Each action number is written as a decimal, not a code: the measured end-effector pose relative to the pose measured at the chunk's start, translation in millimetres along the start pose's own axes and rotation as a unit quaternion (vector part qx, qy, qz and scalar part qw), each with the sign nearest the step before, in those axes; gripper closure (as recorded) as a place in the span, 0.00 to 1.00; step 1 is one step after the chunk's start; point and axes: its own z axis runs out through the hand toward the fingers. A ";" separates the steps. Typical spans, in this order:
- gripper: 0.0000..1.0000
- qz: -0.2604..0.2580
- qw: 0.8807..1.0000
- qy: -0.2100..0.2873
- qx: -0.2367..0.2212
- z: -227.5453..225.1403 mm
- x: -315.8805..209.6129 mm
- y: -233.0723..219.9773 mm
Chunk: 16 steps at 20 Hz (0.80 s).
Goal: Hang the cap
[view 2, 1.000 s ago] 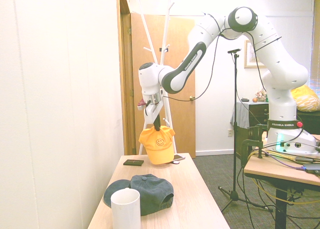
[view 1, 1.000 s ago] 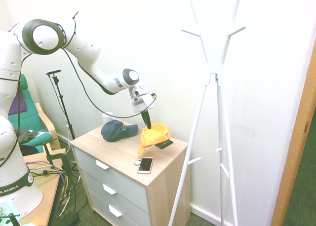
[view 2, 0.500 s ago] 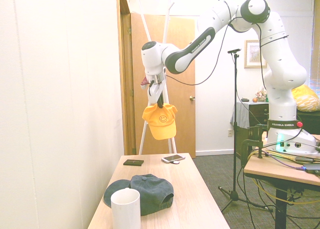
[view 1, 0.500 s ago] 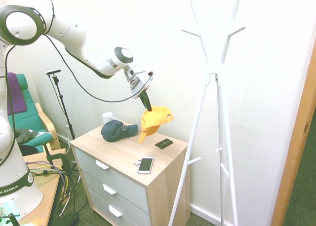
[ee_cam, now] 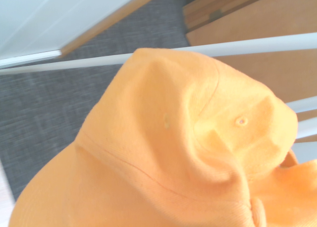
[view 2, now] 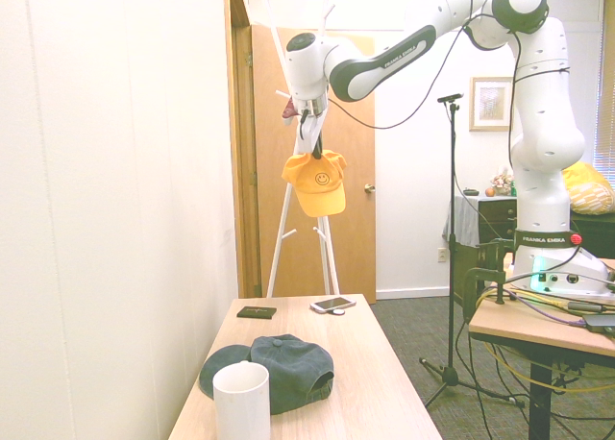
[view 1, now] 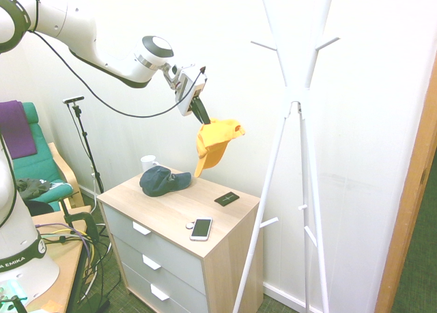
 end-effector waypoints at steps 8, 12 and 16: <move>1.00 -0.009 0.998 0.061 -0.030 -30.3 39.2 31.2; 1.00 -0.012 0.995 0.086 -0.045 -46.6 64.6 46.0; 1.00 -0.014 0.992 0.108 -0.058 -64.3 86.3 60.4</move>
